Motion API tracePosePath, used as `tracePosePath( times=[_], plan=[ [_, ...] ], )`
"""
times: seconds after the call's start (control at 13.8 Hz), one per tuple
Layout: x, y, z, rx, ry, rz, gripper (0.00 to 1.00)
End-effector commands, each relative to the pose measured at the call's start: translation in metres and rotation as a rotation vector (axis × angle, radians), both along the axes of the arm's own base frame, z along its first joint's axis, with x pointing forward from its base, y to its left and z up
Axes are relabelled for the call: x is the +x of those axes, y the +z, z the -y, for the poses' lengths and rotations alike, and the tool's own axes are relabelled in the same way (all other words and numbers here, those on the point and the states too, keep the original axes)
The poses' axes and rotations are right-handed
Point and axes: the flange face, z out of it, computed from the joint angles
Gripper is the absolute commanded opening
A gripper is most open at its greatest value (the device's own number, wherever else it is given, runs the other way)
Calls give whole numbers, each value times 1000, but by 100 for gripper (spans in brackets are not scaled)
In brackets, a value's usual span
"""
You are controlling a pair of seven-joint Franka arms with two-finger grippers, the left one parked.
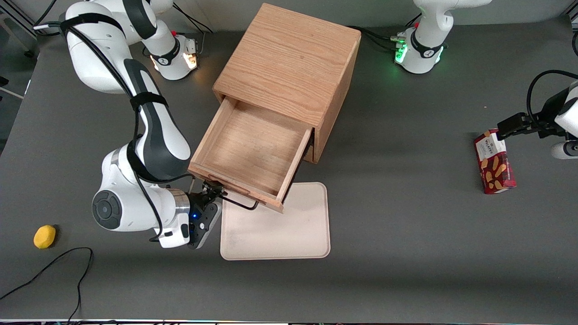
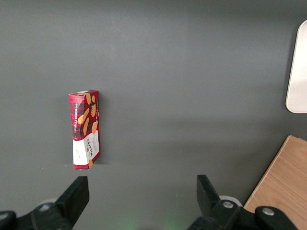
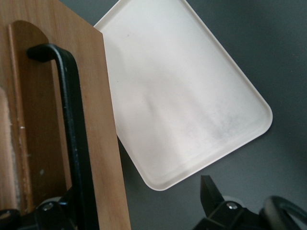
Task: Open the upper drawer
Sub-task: 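Keep pulling the drawer handle further out with the right gripper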
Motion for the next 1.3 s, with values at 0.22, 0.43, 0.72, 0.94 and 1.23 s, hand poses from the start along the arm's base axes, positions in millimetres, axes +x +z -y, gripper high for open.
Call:
tracePosePath(
  times=[0.22,0.43,0.72,0.94,1.23],
  plan=[
    [10,5,6,60,-53,-11,100],
    [14,9,13,72,-70,-7,100],
    [18,6,15,74,-77,-1,100],
    [24,4,20,77,-88,12,100],
    [30,3,26,82,-97,24,100]
  ],
)
